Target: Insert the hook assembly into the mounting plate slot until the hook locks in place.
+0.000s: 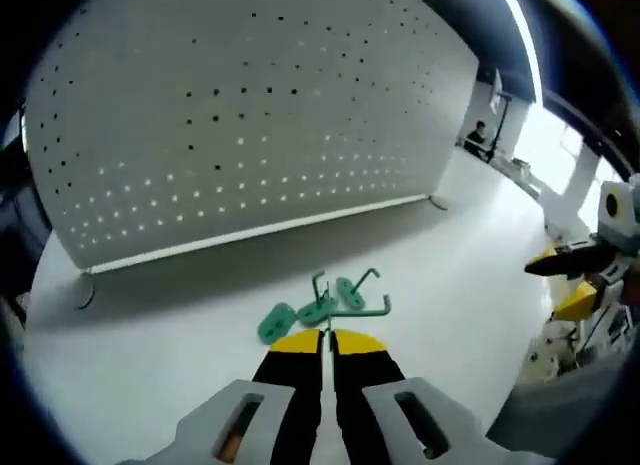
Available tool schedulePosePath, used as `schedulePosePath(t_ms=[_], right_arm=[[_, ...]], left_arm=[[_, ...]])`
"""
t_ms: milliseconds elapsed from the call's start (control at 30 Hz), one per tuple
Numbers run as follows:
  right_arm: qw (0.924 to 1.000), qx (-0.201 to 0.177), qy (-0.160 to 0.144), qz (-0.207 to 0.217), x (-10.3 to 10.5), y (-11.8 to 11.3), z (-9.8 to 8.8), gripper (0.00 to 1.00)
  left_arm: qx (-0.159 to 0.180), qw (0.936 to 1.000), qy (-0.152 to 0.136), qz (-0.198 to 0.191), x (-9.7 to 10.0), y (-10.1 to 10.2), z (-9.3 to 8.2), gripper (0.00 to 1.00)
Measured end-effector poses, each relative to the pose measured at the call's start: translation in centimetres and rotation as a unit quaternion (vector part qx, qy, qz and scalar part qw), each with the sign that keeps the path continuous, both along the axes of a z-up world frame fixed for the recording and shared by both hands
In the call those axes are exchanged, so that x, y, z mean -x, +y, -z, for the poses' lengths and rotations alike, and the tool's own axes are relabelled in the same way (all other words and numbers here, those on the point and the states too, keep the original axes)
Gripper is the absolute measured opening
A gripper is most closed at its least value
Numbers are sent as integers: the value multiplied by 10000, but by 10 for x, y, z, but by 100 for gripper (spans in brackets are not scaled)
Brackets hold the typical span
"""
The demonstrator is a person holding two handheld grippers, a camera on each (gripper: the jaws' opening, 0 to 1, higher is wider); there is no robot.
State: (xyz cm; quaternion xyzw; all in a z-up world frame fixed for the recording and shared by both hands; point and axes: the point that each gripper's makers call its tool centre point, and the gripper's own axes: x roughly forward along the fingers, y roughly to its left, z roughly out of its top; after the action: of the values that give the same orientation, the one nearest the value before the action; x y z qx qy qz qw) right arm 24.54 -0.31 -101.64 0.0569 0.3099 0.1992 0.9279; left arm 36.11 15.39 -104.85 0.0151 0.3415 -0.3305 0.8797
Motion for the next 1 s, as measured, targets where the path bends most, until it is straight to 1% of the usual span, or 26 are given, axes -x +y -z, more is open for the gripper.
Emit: schedulePosePath(t_ms=[33, 100, 167, 233, 433, 500, 633, 700, 767, 800, 833, 867, 933, 1000], right_arm=[[9999, 25, -99, -19, -2, 2, -5, 45], [9998, 46, -181, -20, -6, 4, -10, 45], [9999, 11, -154, -41, -9, 7, -13, 45], [9999, 0, -154, -66, -9, 10, -15, 46], [9997, 13, -141, -187, -10, 23, -17, 45], [9997, -36, -95, -213, -10, 28, -17, 45], [9996, -97, -109, -243, -14, 38, -20, 45], [9995, -55, -102, -293, -14, 43, -20, 45], [9993, -33, -123, -365, -15, 49, -23, 44], [9991, -80, -142, -386, -16, 53, -25, 44], [9990, -123, -146, -395, -17, 55, -27, 44], [9990, -162, -142, -398, -17, 57, -28, 44], [9986, -270, -144, -425, -18, 64, -33, 43], [9982, -334, -181, -454, -19, 69, -38, 43]], left_arm=[[18, 10000, -11, -12, 0, 1, -2, 2], [88, 9999, -71, 19, 2, 6, -9, 2], [68, 9999, -114, 87, 5, 11, -13, 2], [89, 9998, -138, 77, 8, 18, -18, 2], [353, 9992, -185, -101, 14, 35, -40, 2], [309, 9990, -293, -93, 16, 40, -48, 2], [438, 9985, -274, -176, 21, 48, -59, 2], [476, 9983, -280, -187, 24, 52, -64, 2], [556, 9978, -274, -223, 28, 56, -68, 2], [637, 9973, -251, -249, 29, 56, -70, 2], [909, 9951, -192, -349, 31, 55, -75, 2], [1006, 9940, -170, -398, 31, 56, -77, 2], [994, 9939, -270, -406, 34, 58, -82, 2], [1010, 9936, -312, -399, 37, 57, -85, 2]])
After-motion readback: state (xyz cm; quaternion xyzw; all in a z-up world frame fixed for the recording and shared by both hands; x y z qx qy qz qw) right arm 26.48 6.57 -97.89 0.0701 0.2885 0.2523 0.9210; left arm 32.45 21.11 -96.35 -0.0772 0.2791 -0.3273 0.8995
